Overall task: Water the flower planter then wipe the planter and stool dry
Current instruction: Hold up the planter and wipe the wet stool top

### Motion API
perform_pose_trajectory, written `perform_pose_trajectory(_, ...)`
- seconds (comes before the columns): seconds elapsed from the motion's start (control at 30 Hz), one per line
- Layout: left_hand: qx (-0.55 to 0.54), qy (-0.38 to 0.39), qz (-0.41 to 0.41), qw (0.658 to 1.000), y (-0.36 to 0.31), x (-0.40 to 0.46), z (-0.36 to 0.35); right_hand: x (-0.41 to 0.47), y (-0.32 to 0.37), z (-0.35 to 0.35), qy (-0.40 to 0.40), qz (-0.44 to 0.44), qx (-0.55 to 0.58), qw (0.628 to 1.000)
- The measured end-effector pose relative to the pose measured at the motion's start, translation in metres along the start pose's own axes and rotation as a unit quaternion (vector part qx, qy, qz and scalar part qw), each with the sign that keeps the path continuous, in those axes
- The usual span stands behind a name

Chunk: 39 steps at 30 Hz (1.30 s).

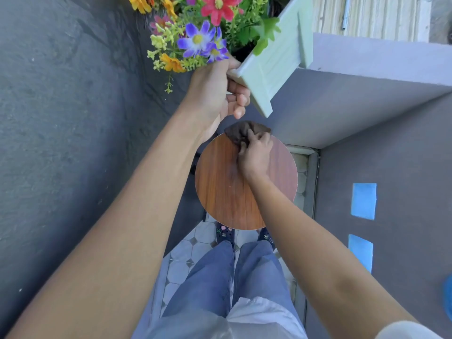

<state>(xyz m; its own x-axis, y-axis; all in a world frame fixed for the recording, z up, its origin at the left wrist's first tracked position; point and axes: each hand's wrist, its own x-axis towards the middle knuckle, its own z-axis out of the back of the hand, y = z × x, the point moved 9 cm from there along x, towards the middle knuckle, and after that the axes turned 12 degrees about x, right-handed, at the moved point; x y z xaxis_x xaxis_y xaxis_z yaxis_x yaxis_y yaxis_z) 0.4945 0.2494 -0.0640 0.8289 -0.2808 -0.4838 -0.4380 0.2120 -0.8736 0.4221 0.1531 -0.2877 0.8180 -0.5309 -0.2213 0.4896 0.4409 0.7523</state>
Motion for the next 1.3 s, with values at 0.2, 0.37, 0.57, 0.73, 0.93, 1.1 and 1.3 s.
perform_pose_trajectory(0.2,-0.006,0.001,0.005,1.000,0.001,-0.001,-0.002,-0.087,0.049,-0.093,0.286,0.240,-0.108,0.921)
perform_pose_trajectory(0.37,-0.002,0.001,0.002,1.000,0.005,-0.003,-0.001,-0.020,0.014,-0.027,0.108,0.147,-0.042,0.982)
perform_pose_trajectory(0.57,-0.003,0.002,0.009,1.000,0.010,-0.005,-0.006,-0.032,-0.017,0.006,0.031,0.056,-0.017,0.998)
perform_pose_trajectory(0.73,-0.012,0.004,0.014,1.000,0.020,-0.013,-0.012,-0.132,-0.012,-0.037,0.319,0.315,-0.110,0.887)
perform_pose_trajectory(0.93,-0.011,-0.003,0.040,0.999,0.045,-0.028,-0.015,-0.037,-0.061,0.060,0.076,0.137,-0.047,0.987)
perform_pose_trajectory(1.1,-0.012,0.001,0.055,0.998,0.068,-0.046,-0.018,-0.072,-0.076,0.069,0.030,0.093,-0.022,0.995)
perform_pose_trajectory(1.3,0.003,0.005,0.069,0.998,0.098,-0.065,-0.018,-0.185,-0.096,0.037,0.151,0.208,-0.035,0.966)
